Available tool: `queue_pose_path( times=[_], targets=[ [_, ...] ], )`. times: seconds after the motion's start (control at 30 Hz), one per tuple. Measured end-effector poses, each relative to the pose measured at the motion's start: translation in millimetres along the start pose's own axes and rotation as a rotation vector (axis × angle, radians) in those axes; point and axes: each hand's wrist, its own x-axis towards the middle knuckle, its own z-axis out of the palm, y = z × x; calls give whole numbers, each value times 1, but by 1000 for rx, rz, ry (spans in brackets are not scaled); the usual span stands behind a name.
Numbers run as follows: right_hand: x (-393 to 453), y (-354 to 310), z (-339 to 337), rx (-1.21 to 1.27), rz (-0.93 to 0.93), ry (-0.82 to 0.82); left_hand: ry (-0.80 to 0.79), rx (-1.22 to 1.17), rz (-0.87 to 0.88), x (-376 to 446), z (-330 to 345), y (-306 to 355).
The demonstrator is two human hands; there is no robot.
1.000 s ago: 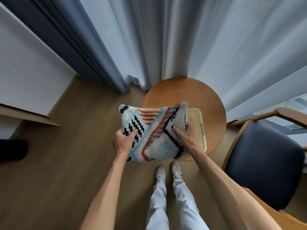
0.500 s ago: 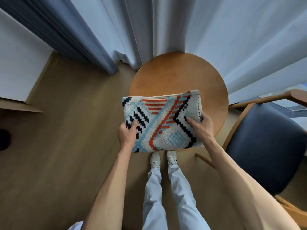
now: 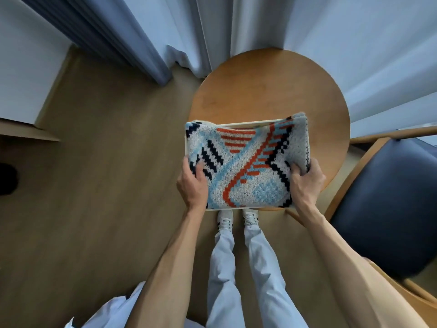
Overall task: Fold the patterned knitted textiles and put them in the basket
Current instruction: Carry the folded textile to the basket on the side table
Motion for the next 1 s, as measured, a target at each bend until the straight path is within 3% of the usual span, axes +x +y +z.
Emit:
queue_pose_path(
  times=[0.13, 0.23, 0.37, 0.5, 0.73, 0.9, 1.0],
  targets=[
    [-4, 5, 2, -16, -35, -9, 20, 64, 14, -2, 5, 0],
    [-6, -5, 8, -203, -58, -100, -36, 160, 46, -4, 11, 0],
    [-7, -27, 26, -357, -323, -42, 7, 304, 324, -4, 29, 10],
    [1, -31, 53, -373, -502, -176, -135, 343, 482, 2, 50, 24],
    [45, 19, 80, -524, -497, -245, -254, 528, 282, 32, 79, -24],
    [54, 52, 81, -550, -537, -239, -423, 547, 308, 39, 89, -49],
    [45, 40, 71, -498, -507, -292, -379, 580, 364, 31, 76, -38]
  ],
)
